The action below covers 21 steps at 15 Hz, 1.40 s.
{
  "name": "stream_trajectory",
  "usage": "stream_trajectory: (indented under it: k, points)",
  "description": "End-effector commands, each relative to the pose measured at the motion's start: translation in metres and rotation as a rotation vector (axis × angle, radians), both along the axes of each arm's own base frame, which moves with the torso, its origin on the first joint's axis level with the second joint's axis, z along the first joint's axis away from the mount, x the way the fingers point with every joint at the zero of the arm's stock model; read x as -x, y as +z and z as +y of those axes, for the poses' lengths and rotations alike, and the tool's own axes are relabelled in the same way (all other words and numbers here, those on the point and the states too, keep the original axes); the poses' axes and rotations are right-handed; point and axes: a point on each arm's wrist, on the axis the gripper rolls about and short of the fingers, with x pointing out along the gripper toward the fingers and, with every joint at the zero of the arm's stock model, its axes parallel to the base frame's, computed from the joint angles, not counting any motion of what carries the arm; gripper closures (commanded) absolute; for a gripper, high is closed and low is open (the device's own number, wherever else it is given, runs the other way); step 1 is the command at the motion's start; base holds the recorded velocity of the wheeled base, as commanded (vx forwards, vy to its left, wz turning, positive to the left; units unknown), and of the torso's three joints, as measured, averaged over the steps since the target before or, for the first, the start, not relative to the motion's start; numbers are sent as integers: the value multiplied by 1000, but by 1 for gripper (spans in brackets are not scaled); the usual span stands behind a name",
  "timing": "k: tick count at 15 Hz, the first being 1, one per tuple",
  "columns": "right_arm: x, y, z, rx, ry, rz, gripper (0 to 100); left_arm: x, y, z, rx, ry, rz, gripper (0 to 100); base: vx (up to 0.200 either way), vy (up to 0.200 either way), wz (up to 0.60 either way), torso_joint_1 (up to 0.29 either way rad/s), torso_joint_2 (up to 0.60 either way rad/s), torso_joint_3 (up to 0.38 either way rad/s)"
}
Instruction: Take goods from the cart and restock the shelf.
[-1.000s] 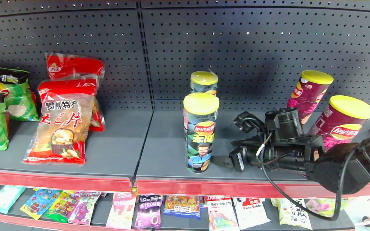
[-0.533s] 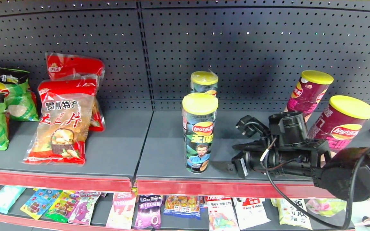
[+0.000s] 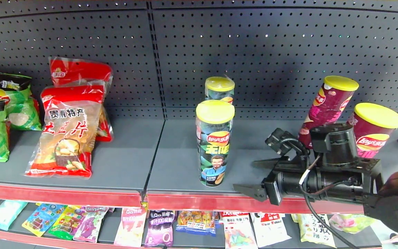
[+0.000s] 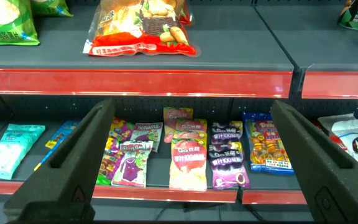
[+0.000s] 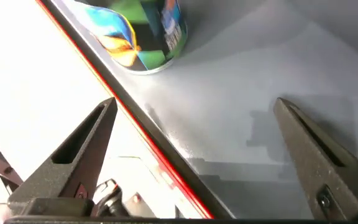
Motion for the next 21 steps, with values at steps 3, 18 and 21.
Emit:
stream_trajectory:
  k: [3, 18, 21]
  points:
    - [30, 7, -6, -10, 46, -20, 0, 0, 0, 0, 0, 0, 1, 0, 0, 0, 0, 0, 0, 0]
    - [255, -19, -139, -110, -674, -392, 0, 0, 0, 0, 0, 0, 1, 0, 0, 0, 0, 0, 0, 0]
    - [256, -33, -144, -66, -907, -504, 0, 0, 0, 0, 2, 0, 1, 0, 0, 0, 0, 0, 0, 0]
